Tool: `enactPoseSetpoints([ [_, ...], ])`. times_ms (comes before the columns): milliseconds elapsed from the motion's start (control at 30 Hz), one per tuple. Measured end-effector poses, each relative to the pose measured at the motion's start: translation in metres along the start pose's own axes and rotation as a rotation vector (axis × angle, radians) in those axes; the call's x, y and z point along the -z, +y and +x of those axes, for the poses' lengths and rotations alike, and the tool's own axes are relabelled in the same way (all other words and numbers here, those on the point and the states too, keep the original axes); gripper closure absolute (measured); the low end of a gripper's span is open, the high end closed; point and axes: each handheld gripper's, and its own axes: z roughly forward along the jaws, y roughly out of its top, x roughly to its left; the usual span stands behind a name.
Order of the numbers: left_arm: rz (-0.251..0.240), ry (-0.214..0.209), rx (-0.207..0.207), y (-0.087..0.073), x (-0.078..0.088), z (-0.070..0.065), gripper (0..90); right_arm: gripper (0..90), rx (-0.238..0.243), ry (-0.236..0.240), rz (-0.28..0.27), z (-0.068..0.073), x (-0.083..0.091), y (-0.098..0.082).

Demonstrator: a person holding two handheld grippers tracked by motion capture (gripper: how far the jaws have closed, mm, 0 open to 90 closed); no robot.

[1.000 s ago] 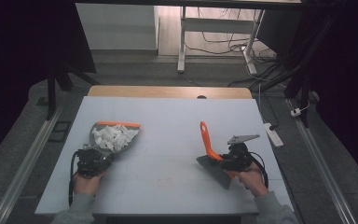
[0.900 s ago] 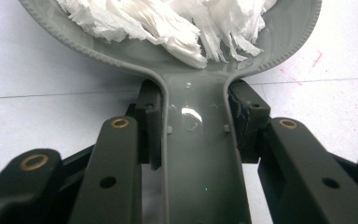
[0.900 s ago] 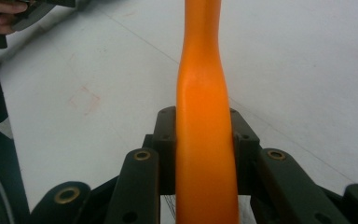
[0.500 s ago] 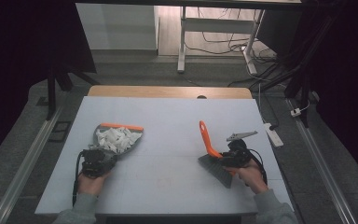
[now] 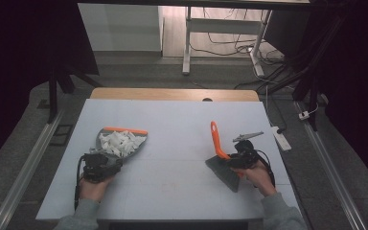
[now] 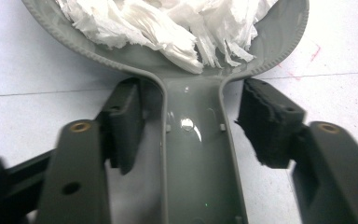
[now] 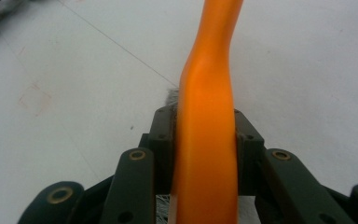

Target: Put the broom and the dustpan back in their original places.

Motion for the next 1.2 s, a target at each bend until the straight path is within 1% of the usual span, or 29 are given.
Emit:
enactPoseSetpoints([
  [67,-0.005,0.004,-0.002,0.0,0.001,0.001,32.6,66.0,0.007,-0.012,-0.002,0.0,0.0,0.0],
  [167,-0.009,0.015,-0.002,0.001,0.003,0.001,20.9,63.5,0.008,-0.037,-0.002,0.0,0.0,0.0],
  [233,-0.014,0.015,-0.007,0.001,0.004,0.001,18.6,61.7,0.008,-0.047,-0.005,-0.002,-0.001,0.0],
  [333,-0.02,0.008,-0.014,0.001,0.006,0.002,17.5,58.5,0.01,-0.076,0.001,-0.003,-0.001,-0.001],
  [400,-0.025,0.002,-0.016,0.001,0.007,0.002,17.2,58.1,-0.001,-0.071,0.002,-0.006,-0.002,-0.001],
  [500,-0.031,-0.006,-0.023,0.001,0.009,0.003,16.9,56.3,-0.003,-0.072,0.009,-0.008,-0.003,-0.001],
  [567,-0.032,-0.007,-0.029,0.0,0.01,0.003,16.6,53.9,0.001,-0.09,0.018,-0.008,-0.004,-0.002],
  [700,-0.038,-0.01,-0.031,0.001,0.011,0.004,16.3,50.5,-0.008,-0.118,0.03,-0.009,-0.006,-0.002],
  [800,-0.037,-0.013,-0.03,0.0,0.011,0.005,16.3,47.9,-0.009,-0.157,0.041,-0.009,-0.007,-0.002],
  [867,-0.036,-0.018,-0.029,0.001,0.012,0.006,16.0,47.0,-0.021,-0.154,0.04,-0.01,-0.008,-0.002],
  [933,-0.038,-0.024,-0.03,0.001,0.012,0.006,15.6,45.5,-0.021,-0.166,0.043,-0.01,-0.008,-0.003],
  [1000,-0.039,-0.028,-0.031,0.001,0.013,0.006,15.2,45.2,-0.008,-0.211,0.042,-0.009,-0.008,-0.003],
  [1033,-0.039,-0.031,-0.033,0.001,0.013,0.006,14.9,45.7,-0.007,-0.225,0.034,-0.008,-0.006,-0.002],
  [1067,-0.041,-0.032,-0.036,0.001,0.013,0.006,14.7,46.4,-0.017,-0.216,0.027,-0.008,-0.005,-0.002],
  [1200,-0.048,-0.037,-0.039,0.001,0.015,0.007,14.2,46.4,-0.012,-0.221,0.023,-0.009,-0.003,-0.003],
])
